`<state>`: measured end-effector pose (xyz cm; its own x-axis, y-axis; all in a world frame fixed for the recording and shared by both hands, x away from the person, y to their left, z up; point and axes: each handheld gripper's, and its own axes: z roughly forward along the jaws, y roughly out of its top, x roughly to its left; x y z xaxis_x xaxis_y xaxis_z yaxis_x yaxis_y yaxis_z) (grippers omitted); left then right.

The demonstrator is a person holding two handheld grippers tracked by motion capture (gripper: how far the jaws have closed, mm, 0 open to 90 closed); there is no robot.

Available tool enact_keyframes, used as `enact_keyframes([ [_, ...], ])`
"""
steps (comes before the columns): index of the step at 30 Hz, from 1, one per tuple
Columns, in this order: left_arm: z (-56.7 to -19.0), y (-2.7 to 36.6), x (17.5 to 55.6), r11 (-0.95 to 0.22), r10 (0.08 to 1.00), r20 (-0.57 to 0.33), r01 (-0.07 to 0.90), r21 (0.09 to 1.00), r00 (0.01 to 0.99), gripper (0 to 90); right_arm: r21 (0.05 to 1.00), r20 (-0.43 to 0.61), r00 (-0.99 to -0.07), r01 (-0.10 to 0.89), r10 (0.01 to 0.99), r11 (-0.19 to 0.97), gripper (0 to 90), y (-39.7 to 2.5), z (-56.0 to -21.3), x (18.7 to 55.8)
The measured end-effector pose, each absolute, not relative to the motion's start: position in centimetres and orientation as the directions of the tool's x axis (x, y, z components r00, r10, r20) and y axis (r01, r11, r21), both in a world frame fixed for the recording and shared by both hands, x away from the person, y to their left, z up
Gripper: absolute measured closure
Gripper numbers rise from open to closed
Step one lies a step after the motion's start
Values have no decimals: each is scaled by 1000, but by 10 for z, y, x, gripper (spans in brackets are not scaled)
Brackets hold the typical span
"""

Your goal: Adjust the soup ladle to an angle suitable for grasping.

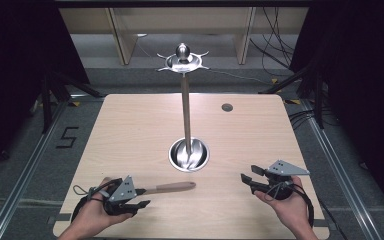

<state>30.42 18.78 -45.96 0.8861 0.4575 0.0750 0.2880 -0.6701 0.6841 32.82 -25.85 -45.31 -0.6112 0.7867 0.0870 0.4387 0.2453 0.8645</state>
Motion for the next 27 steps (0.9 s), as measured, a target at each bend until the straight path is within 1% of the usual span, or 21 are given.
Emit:
enact_keyframes([
  [1,-460,184,306,-682,452,74,291,671,889,751,870,79,-613,427,786,246,469,-259,-455,330],
  [2,-460,176,309,-724,426,75,289,626,902,788,867,86,-616,433,783,245,469,-259,-454,329],
  [4,-461,171,310,-728,428,72,296,618,901,843,867,85,-616,433,783,246,469,-259,-454,329],
  [5,-462,166,311,-729,425,50,309,610,904,843,857,112,-600,462,792,229,469,-257,-453,327],
  [6,-463,157,315,-748,407,14,324,579,913,873,863,89,-612,441,786,246,469,-258,-453,328],
  [7,-464,153,318,-770,387,-2,324,550,922,878,863,93,-610,443,787,242,469,-258,-453,328],
  [8,-464,153,318,-770,387,-2,324,550,922,878,861,95,-605,448,790,240,469,-258,-453,327],
  [11,-473,138,325,-765,414,-30,366,530,910,885,860,99,-606,451,789,239,469,-258,-452,327],
  [14,-474,137,331,-777,426,-14,374,506,904,892,859,93,-607,450,789,245,469,-259,-453,327],
  [15,-474,138,336,-787,431,-12,382,484,902,894,847,136,-592,485,795,216,469,-257,-453,325],
  [16,-474,138,336,-787,431,-12,382,484,902,894,852,138,-595,479,792,212,469,-256,-453,326],
  [17,-473,139,340,-806,419,-3,373,460,908,894,857,108,-610,457,785,237,469,-258,-454,328],
  [19,-476,136,343,-797,442,-33,410,443,896,895,859,123,-602,463,789,219,469,-257,-454,327],
  [20,-476,136,343,-797,442,-33,410,443,896,895,845,138,-597,487,790,221,469,-256,-452,325],
  [21,-477,135,346,-818,423,-18,391,422,906,895,855,108,-607,460,787,238,469,-258,-453,327],
  [23,-478,133,348,-829,424,0,388,402,906,895,856,108,-607,460,787,238,469,-258,-453,327],
  [26,-480,131,349,-823,442,-3,407,396,897,895,856,104,-607,458,788,240,468,-258,-453,327],
  [27,-480,130,352,-835,428,8,392,385,904,895,856,104,-607,458,788,240,468,-258,-453,327],
])
